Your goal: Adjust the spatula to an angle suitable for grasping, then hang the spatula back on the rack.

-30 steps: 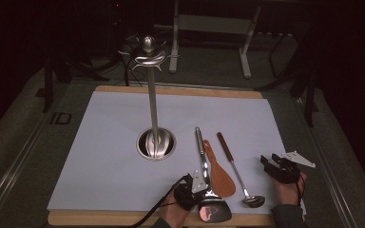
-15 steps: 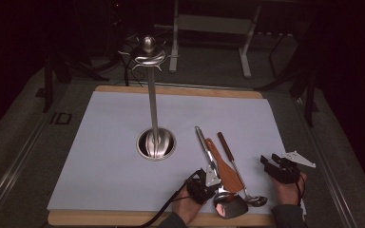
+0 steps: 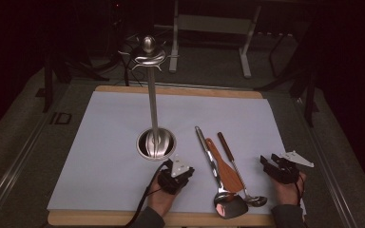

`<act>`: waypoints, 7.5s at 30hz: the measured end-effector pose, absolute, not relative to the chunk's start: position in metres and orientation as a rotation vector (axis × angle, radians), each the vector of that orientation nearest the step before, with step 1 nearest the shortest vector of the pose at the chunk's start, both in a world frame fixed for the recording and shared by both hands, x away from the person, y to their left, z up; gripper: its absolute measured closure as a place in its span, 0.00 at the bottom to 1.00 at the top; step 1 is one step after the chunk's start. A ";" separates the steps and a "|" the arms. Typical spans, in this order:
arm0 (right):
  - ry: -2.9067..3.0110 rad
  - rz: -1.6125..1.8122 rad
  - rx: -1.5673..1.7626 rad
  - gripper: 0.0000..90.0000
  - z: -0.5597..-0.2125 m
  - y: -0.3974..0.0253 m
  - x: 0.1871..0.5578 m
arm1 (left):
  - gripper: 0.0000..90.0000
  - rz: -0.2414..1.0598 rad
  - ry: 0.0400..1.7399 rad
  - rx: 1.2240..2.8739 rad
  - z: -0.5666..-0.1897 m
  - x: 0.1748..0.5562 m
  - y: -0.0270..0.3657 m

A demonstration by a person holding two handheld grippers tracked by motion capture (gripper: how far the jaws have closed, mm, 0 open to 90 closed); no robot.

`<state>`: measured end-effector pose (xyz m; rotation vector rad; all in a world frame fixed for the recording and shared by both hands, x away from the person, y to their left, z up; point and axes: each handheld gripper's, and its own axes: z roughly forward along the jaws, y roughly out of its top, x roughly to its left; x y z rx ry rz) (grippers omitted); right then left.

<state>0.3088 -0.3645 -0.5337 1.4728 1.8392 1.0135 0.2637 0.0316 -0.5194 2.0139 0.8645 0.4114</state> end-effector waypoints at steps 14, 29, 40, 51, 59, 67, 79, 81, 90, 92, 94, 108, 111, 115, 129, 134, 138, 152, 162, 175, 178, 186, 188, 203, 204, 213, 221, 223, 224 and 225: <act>1.862 0.971 1.450 0.54 -0.534 -0.361 0.310 | 0.92 0.548 1.064 1.897 -0.521 0.256 0.144; 1.846 1.002 1.462 0.53 -0.533 -0.363 0.309 | 0.89 0.645 1.172 1.840 -0.534 0.271 0.188; 1.857 1.026 1.495 0.56 -0.528 -0.360 0.309 | 0.85 0.633 1.195 1.810 -0.537 0.277 0.200; 1.988 1.025 1.395 0.56 -0.501 -0.326 0.309 | 0.82 0.660 1.195 1.926 -0.540 0.282 0.193; 2.077 1.006 1.330 0.61 -0.471 -0.302 0.315 | 0.81 0.656 1.186 1.911 -0.539 0.281 0.194; 2.175 0.947 1.226 0.61 -0.449 -0.260 0.327 | 0.81 0.659 1.193 1.866 -0.538 0.281 0.206; 2.256 0.865 1.159 0.65 -0.433 -0.213 0.350 | 0.81 0.673 1.211 1.854 -0.538 0.280 0.211; 2.280 0.854 1.157 0.67 -0.434 -0.207 0.354 | 0.81 0.672 1.213 1.849 -0.538 0.280 0.211; 2.387 0.811 1.226 0.75 -0.447 -0.183 0.374 | 0.81 0.681 1.209 1.854 -0.538 0.280 0.211; 2.412 0.794 1.246 0.76 -0.451 -0.178 0.377 | 0.81 0.681 1.211 1.854 -0.538 0.280 0.211; 2.432 0.779 1.252 0.76 -0.455 -0.174 0.380 | 0.81 0.678 1.213 1.852 -0.538 0.280 0.211; 2.494 0.656 1.305 0.75 -0.478 -0.163 0.387 | 0.80 0.684 1.212 1.856 -0.538 0.280 0.210; 2.516 0.634 1.319 0.74 -0.485 -0.162 0.388 | 0.80 0.687 1.213 1.857 -0.538 0.280 0.210; 2.529 0.637 1.344 0.75 -0.492 -0.160 0.393 | 0.79 0.687 1.215 1.856 -0.538 0.280 0.210; 2.543 0.581 1.363 0.71 -0.498 -0.138 0.403 | 0.78 0.689 1.216 1.856 -0.539 0.280 0.210; 2.542 0.497 1.410 0.69 -0.504 -0.134 0.408 | 0.78 0.686 1.215 1.856 -0.538 0.280 0.210; 2.524 0.479 1.443 0.73 -0.504 -0.133 0.408 | 0.78 0.691 1.212 1.858 -0.539 0.280 0.210; 2.497 0.619 1.479 0.76 -0.485 -0.134 0.404 | 0.78 0.694 1.213 1.857 -0.538 0.280 0.210; 2.443 0.792 1.470 0.77 -0.457 -0.140 0.396 | 0.78 0.696 1.215 1.856 -0.538 0.280 0.210; 2.379 0.881 1.399 0.77 -0.437 -0.135 0.389 | 0.78 0.696 1.216 1.854 -0.538 0.280 0.210; 2.365 0.901 1.369 0.77 -0.431 -0.133 0.386 | 0.78 0.697 1.217 1.853 -0.538 0.280 0.210; 2.353 0.957 1.304 0.77 -0.419 -0.130 0.381 | 0.78 0.697 1.217 1.852 -0.538 0.280 0.210; 2.344 0.973 1.291 0.77 -0.415 -0.129 0.379 | 0.78 0.697 1.215 1.854 -0.538 0.280 0.210; 2.294 1.193 1.144 0.77 -0.385 -0.128 0.362 | 0.78 0.698 1.216 1.855 -0.538 0.280 0.210; 2.294 1.207 1.132 0.77 -0.383 -0.128 0.361 | 0.78 0.698 1.216 1.855 -0.538 0.280 0.210; 2.271 1.364 0.978 0.77 -0.372 -0.128 0.351 | 0.77 0.699 1.219 1.855 -0.539 0.280 0.210; 2.218 1.440 0.878 0.77 -0.363 -0.129 0.343 | 0.77 0.700 1.220 1.854 -0.538 0.280 0.210; 2.199 1.465 0.833 0.77 -0.361 -0.130 0.340 | 0.77 0.698 1.220 1.855 -0.538 0.280 0.210; 2.199 1.465 0.833 0.77 -0.361 -0.130 0.340 | 0.77 0.698 1.220 1.855 -0.538 0.280 0.210; 2.177 1.488 0.793 0.77 -0.359 -0.130 0.338 | 0.77 0.698 1.220 1.855 -0.538 0.280 0.210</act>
